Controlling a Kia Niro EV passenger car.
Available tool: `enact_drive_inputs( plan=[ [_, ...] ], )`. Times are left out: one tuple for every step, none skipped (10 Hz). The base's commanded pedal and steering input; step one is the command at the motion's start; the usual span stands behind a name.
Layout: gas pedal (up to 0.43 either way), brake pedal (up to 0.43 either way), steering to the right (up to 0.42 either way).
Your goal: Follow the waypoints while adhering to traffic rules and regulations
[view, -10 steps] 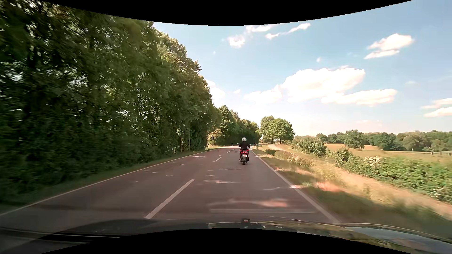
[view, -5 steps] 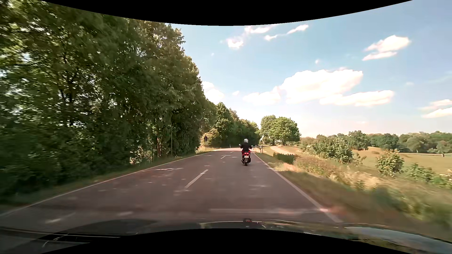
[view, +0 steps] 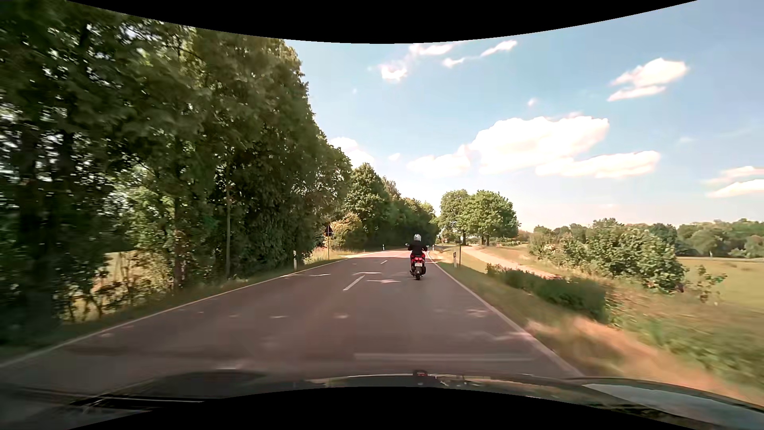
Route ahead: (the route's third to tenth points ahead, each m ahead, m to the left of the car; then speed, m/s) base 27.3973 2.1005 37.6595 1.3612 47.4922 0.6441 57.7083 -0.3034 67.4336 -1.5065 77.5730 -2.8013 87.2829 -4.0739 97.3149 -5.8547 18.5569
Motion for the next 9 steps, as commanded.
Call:
enact_drive_inputs(
  plan=[
    [0.240,0.006,0.007],
    [0.240,0.006,0.008],
    [0.240,0.012,0.008],
    [0.240,0.012,0.008],
    [0.228,0.006,0.008],
    [0.228,0.012,0.007],
    [0.220,0.012,0.007],
    [0.220,0.012,0.007],
    [0.209,0.012,0.008]
  ],
)
